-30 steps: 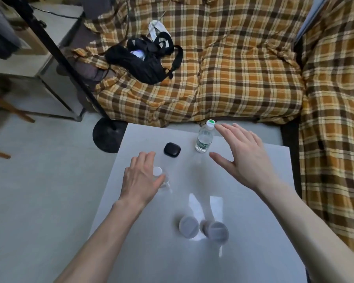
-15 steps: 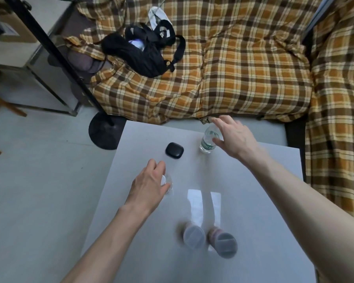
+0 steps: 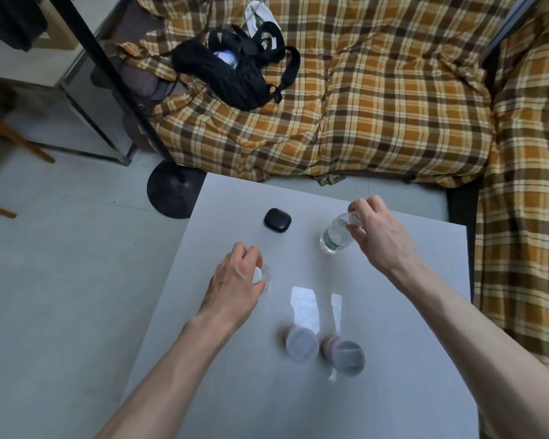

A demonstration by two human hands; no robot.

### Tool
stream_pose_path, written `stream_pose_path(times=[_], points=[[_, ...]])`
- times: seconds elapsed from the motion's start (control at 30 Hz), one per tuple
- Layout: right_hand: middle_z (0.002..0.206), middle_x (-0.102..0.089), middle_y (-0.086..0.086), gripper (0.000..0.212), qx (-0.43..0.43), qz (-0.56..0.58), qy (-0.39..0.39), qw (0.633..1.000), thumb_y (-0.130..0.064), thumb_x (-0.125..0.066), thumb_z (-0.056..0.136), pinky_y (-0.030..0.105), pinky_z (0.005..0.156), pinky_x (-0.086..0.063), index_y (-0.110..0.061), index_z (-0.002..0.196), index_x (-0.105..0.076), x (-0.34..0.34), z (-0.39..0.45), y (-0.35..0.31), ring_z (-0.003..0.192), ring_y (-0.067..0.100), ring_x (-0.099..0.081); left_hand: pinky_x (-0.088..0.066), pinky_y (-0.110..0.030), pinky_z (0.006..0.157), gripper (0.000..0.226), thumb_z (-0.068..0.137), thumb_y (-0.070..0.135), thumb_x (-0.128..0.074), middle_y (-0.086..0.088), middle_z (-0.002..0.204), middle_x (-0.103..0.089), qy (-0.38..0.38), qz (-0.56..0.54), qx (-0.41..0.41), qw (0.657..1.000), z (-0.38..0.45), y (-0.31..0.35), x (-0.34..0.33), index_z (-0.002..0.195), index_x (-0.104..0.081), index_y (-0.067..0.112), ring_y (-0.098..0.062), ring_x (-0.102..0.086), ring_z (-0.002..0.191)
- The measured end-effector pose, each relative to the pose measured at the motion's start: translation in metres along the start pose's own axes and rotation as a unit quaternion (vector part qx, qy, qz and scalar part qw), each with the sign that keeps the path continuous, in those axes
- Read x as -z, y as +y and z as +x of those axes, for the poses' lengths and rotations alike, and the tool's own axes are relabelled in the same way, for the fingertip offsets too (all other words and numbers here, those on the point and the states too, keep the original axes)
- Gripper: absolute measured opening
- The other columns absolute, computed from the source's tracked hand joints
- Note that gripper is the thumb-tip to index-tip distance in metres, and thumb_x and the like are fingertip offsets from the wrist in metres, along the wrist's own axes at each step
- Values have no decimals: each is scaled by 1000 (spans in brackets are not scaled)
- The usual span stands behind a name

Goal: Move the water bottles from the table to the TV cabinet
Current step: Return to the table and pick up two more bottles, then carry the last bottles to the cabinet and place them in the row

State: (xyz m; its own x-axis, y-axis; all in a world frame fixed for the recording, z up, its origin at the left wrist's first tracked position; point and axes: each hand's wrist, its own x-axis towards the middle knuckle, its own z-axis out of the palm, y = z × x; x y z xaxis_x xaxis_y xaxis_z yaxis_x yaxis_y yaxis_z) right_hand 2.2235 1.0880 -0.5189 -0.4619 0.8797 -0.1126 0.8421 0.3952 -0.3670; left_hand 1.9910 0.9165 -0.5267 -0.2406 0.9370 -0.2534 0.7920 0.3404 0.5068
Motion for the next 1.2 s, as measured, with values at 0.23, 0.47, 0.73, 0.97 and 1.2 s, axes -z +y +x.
stream_pose_path(times=[0.23,0.47,0.73,0.97,1.2], points=[[118,-54,10,41,75,21,11,997,-9,-66,94,36,78,-50,-12,132,-53,45,-91,-50,100,32,-59,-37,-29,76,26,91,19,-75,2,106,-44,68,-39,15,997,-83,37,33,107,-54,16,-23,-53,94],[118,-55,0,28,180,71,32,981,-22,-62,100,19,73,-33,-18,126,-53,110,-171,-115,92,18,-59,-40,-29,75,27,88,15,-74,4,108,-47,152,-105,76,980,-202,64,80,106,-54,19,-22,-53,94],[105,-56,-6,20,258,175,10,950,-32,-64,99,23,75,-47,-22,115,-58,144,-262,-214,89,9,-61,-35,-15,67,24,84,9,-75,4,104,-49,308,-165,196,916,-349,58,129,100,-62,22,-16,-54,87],[105,-60,-8,20,387,154,-114,902,-40,-62,99,40,78,-54,-26,112,-57,130,-313,-320,89,11,-62,-47,-30,72,27,83,16,-81,6,99,-54,370,-184,270,869,-460,4,165,96,-62,28,-12,-59,83],[100,-59,-14,17,455,151,-189,857,-32,-70,94,36,74,-54,-25,106,-60,90,-378,-449,83,7,-61,-42,-24,71,20,83,22,-78,11,99,-55,393,-195,342,831,-583,-65,192,91,-61,29,-5,-57,84]])
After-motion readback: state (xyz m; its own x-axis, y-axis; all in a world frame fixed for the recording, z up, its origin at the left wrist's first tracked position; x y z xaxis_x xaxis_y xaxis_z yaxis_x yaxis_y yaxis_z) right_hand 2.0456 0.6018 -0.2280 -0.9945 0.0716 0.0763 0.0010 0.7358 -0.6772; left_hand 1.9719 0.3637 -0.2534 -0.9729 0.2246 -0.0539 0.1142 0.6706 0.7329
